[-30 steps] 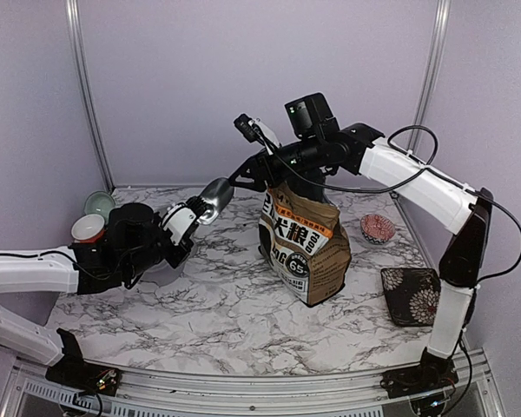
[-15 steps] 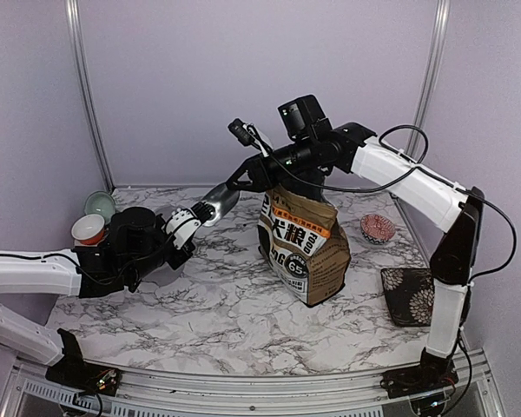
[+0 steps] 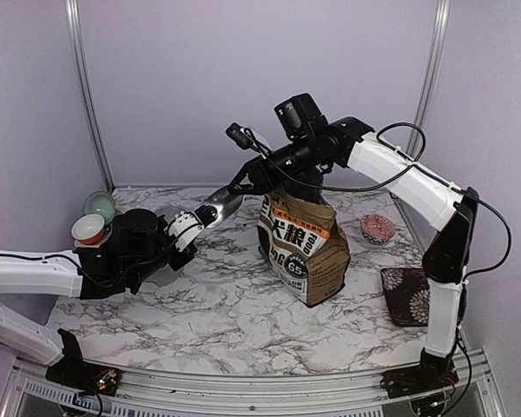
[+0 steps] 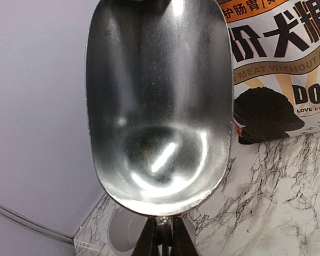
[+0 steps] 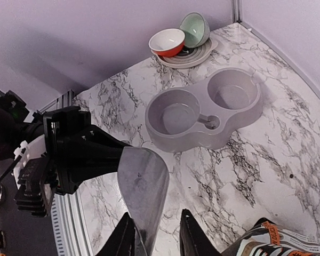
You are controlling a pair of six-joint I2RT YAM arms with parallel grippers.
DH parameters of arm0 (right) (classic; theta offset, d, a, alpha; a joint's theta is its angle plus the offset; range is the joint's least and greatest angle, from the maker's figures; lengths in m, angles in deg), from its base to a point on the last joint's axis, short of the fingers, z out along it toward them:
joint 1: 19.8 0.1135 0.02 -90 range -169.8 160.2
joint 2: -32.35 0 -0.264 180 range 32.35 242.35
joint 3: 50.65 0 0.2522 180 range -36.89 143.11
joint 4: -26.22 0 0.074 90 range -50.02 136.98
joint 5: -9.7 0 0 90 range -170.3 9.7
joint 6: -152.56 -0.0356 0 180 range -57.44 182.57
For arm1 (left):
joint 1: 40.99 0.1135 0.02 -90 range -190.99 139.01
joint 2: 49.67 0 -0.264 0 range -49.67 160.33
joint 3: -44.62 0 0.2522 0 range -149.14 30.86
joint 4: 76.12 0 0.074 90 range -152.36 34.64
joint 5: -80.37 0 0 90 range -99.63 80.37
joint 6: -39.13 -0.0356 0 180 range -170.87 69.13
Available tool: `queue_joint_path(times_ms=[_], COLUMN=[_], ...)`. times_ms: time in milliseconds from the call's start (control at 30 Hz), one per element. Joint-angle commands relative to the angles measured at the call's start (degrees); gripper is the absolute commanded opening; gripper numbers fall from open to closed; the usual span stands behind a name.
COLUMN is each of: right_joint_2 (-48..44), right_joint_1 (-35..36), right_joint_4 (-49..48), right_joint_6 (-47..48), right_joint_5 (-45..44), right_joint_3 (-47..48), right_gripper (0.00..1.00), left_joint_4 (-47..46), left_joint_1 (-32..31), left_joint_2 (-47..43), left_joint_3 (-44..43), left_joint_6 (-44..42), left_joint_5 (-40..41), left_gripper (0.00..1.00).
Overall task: Serve the pet food
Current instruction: Pass from the left arm to the right
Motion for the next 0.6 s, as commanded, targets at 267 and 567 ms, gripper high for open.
queue_joint_path(times_ms=[267, 567], right_joint_2=[-0.1, -0.3], right_joint_1=[0.6, 0.9], right_joint_4=[5.2, 6.4], right_joint_6=[2.6, 3.4], right_joint_5=[-1.4, -2.1], right_joint_3=[-0.4, -2.0], right_gripper=[0.21, 0.18], left_joint_4=[-3.0, -3.0], left_joint_1=[-2.2, -3.1], left_joint_2=[-0.1, 1.7], left_joint_3=[-1.4, -2.0], left_joint_6=[-2.8, -4.4], left_joint_5=[1.7, 3.8], left_gripper=[0.0, 0.0])
